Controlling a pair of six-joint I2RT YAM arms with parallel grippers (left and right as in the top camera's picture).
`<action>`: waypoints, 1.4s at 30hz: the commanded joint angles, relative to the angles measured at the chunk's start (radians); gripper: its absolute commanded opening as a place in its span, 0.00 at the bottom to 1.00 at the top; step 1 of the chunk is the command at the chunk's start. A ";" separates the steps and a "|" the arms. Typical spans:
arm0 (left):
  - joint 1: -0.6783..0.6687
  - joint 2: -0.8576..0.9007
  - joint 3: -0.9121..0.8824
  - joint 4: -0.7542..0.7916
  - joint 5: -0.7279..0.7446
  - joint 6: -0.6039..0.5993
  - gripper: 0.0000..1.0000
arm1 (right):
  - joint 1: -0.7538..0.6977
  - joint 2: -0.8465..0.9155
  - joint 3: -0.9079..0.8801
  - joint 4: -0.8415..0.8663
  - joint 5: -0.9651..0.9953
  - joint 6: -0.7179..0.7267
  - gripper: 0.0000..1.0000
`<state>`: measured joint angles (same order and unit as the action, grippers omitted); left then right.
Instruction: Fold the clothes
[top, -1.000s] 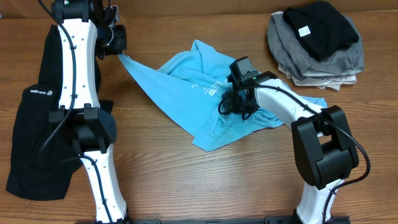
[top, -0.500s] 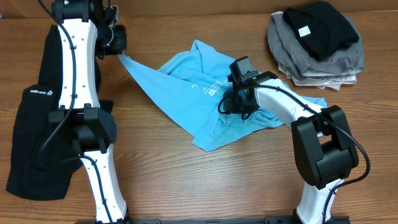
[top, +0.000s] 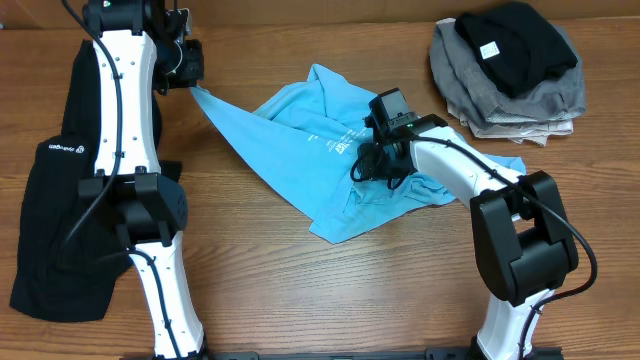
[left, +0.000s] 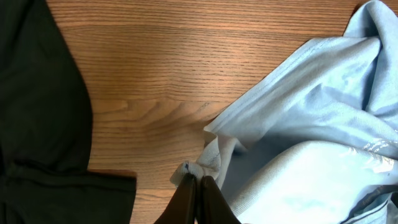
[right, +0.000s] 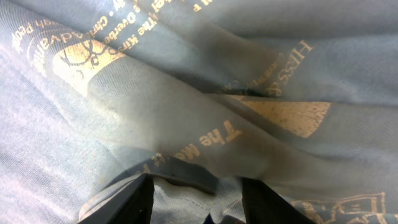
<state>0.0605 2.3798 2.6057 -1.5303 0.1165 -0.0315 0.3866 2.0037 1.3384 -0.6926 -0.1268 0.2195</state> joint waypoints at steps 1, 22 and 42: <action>0.002 -0.024 0.021 0.002 0.007 -0.017 0.04 | 0.019 -0.038 0.005 0.007 -0.005 -0.012 0.49; 0.004 -0.024 0.021 0.012 0.003 -0.013 0.04 | 0.053 -0.050 0.006 0.004 0.014 -0.010 0.04; 0.175 -0.193 0.363 -0.028 0.094 -0.029 0.04 | -0.240 -0.444 0.807 -0.644 0.134 -0.053 0.04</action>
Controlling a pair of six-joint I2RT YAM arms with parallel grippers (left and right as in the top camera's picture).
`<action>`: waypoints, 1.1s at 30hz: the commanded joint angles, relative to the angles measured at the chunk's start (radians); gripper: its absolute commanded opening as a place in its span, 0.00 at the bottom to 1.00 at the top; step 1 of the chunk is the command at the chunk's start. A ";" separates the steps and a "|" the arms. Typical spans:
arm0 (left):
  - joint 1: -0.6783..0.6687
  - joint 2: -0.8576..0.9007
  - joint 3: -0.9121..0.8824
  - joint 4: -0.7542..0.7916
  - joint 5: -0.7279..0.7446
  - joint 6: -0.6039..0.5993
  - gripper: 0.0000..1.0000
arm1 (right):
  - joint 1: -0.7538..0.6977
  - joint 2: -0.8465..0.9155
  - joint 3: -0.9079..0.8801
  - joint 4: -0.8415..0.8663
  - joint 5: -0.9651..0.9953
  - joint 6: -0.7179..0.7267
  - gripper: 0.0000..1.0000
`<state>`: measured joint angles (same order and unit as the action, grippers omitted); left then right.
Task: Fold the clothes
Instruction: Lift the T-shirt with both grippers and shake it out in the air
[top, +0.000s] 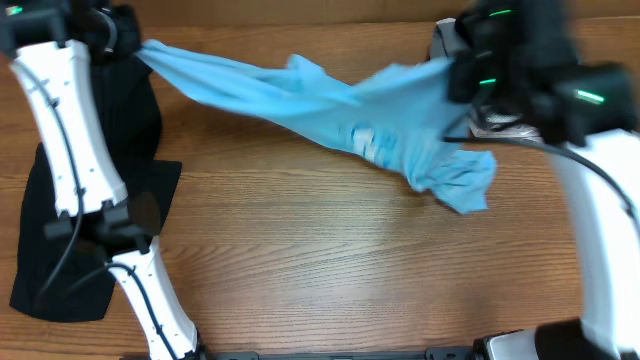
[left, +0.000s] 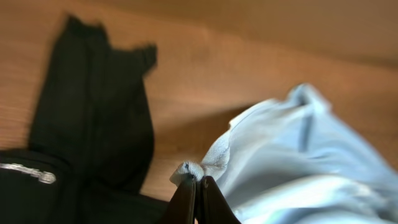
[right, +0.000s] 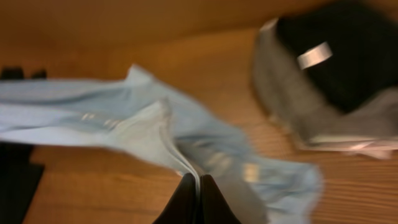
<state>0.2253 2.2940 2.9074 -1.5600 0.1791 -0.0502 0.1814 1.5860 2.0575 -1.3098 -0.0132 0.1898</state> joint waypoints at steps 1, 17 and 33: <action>0.015 -0.130 0.069 0.006 0.032 -0.010 0.04 | -0.055 -0.035 0.128 -0.045 0.020 -0.034 0.04; 0.087 -0.513 0.074 0.112 0.021 -0.019 0.04 | -0.132 -0.246 0.447 -0.137 0.036 -0.076 0.04; 0.163 -0.438 0.072 0.129 0.025 -0.056 0.04 | -0.132 -0.195 0.481 -0.135 0.038 -0.143 0.04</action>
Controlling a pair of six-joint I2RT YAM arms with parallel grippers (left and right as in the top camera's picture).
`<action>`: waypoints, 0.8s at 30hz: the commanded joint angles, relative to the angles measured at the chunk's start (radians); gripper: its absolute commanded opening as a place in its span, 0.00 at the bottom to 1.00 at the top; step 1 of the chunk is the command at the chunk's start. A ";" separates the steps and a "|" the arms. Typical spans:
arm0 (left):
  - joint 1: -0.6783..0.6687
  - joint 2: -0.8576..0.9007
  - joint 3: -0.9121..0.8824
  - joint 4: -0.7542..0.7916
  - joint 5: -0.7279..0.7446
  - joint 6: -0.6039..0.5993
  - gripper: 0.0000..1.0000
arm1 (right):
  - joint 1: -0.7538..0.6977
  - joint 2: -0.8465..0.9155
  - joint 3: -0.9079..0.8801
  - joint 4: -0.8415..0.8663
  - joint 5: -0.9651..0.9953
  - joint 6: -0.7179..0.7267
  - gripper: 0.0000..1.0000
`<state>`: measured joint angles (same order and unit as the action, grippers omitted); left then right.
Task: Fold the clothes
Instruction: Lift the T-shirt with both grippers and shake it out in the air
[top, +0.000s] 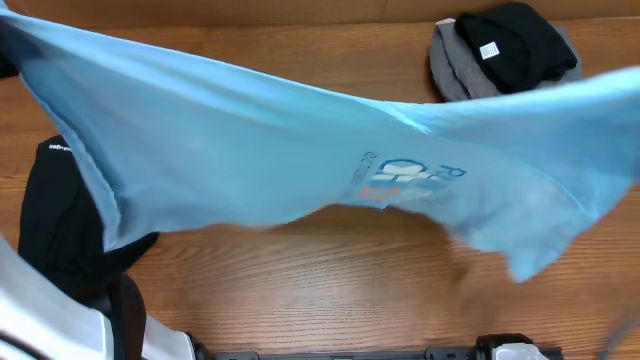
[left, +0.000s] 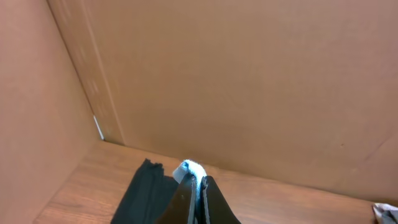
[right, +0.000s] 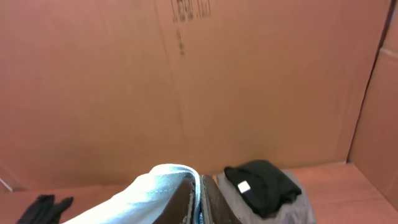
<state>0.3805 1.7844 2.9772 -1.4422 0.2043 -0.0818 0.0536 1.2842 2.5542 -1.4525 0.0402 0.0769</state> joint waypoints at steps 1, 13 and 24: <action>0.008 0.090 0.003 0.011 0.000 -0.029 0.04 | -0.004 0.135 -0.016 0.015 -0.029 -0.034 0.04; -0.032 0.397 0.003 0.451 0.164 -0.167 0.04 | -0.004 0.546 -0.015 0.571 -0.051 -0.108 0.04; -0.106 0.388 0.004 0.881 0.126 -0.176 0.04 | -0.065 0.554 0.153 0.901 -0.117 -0.085 0.04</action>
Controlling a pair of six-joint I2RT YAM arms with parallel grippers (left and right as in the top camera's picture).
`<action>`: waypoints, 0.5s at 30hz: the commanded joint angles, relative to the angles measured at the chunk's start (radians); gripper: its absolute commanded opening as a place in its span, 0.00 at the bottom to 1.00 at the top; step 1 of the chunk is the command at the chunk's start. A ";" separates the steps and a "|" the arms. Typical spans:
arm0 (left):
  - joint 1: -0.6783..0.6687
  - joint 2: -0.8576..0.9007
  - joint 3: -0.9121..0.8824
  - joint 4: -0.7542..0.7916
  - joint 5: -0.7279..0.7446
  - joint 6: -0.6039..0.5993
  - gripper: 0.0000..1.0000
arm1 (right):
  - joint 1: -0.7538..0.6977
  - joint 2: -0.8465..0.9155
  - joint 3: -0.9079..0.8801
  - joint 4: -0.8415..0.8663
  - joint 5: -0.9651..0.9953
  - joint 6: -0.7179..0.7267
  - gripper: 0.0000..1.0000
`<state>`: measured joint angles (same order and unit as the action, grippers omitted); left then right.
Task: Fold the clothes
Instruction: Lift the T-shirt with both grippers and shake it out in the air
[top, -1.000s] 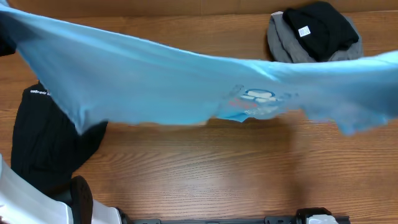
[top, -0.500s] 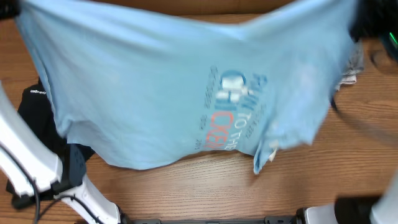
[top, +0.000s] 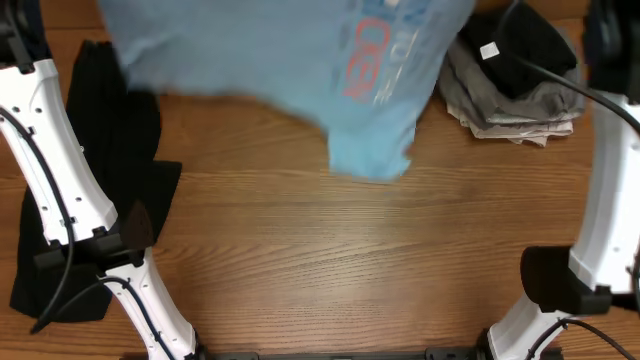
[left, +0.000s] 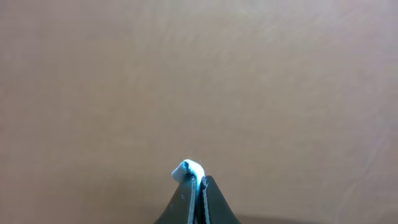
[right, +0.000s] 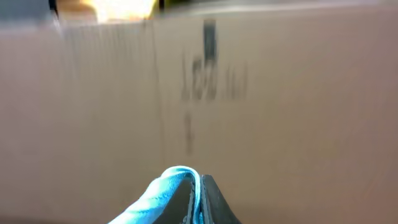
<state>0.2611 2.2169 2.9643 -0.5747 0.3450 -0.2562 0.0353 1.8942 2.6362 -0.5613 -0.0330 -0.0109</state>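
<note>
A light blue T-shirt (top: 300, 70) with print on it hangs high over the far half of the table, held up close under the overhead camera. My left gripper (left: 196, 180) is shut on a bunched corner of the blue shirt (left: 189, 168). My right gripper (right: 200, 182) is shut on another edge of the blue shirt (right: 165, 186). Both wrist views face brown cardboard walls. In the overhead view both grippers are out of sight above the frame; only the white arms show.
A black garment (top: 90, 170) lies along the table's left side. A folded stack (top: 515, 85) of black and grey clothes sits at the far right. Cardboard walls (left: 249, 74) stand behind the table. Bare wood (top: 350, 260) fills the near half.
Both grippers have risen further with the shirt. The shirt, spread wide across the table before, now hangs narrower and closer to the camera, over the far middle.
The shirt lay crumpled mid-table, my left gripper shut on its far-left corner and my right gripper open over its middle. Then both grippers held it off the table, stretched between them. Then it was spread wide in the air, and now hangs higher.
</note>
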 joint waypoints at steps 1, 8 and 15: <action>0.017 -0.045 0.017 0.004 -0.014 -0.001 0.04 | -0.057 -0.056 0.072 0.006 -0.071 0.003 0.04; 0.043 -0.044 0.016 -0.261 -0.019 0.137 0.04 | -0.076 -0.027 0.024 -0.206 -0.146 0.001 0.04; 0.045 -0.032 -0.005 -0.786 -0.224 0.238 0.04 | -0.074 0.038 -0.103 -0.618 -0.239 -0.021 0.04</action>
<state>0.2974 2.1971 2.9685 -1.2304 0.2474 -0.0853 -0.0383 1.8915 2.5904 -1.0657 -0.2214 -0.0235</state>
